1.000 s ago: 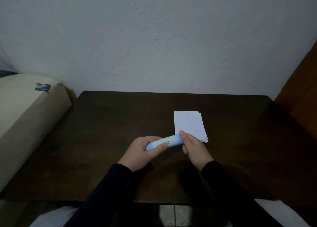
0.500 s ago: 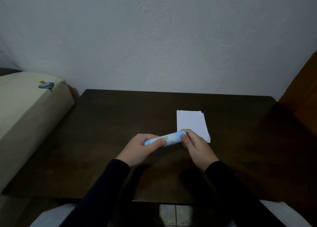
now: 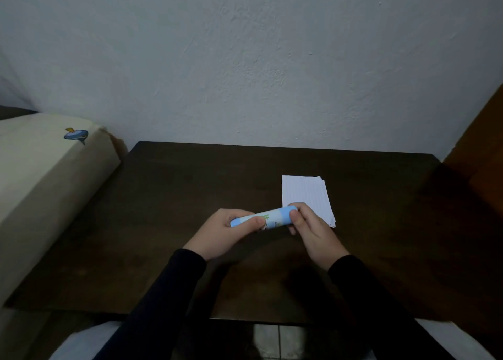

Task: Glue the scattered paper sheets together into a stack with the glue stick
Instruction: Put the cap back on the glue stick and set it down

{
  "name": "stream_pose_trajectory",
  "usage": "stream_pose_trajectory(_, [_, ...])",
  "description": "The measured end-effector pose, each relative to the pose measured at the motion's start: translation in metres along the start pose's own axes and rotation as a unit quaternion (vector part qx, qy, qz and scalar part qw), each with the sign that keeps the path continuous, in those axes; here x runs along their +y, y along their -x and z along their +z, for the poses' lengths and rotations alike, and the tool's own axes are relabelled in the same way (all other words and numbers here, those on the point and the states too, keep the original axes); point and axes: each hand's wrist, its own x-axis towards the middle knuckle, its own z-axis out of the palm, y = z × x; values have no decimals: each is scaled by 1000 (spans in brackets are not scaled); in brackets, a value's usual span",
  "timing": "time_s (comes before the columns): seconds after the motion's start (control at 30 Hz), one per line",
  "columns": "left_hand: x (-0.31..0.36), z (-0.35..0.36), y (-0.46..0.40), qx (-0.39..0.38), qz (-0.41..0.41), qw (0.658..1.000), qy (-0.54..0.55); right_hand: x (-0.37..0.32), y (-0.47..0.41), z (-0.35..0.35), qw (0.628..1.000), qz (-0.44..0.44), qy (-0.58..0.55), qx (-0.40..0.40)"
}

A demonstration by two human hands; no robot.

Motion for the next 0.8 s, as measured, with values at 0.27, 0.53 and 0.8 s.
stream_pose_trajectory(0.27, [-1,1,2,-33,16,999,-3,0,0,5,1000,2,20,13])
stream_pose_trajectory(0.53, [-3,5,0,-37,9,999,-2,-4,0,3,996,46,-57,50])
stream_pose_trajectory(0.8, [-11,3,-7,-36,-21,998,56,1,2,-1,1000,-1,-28,-2])
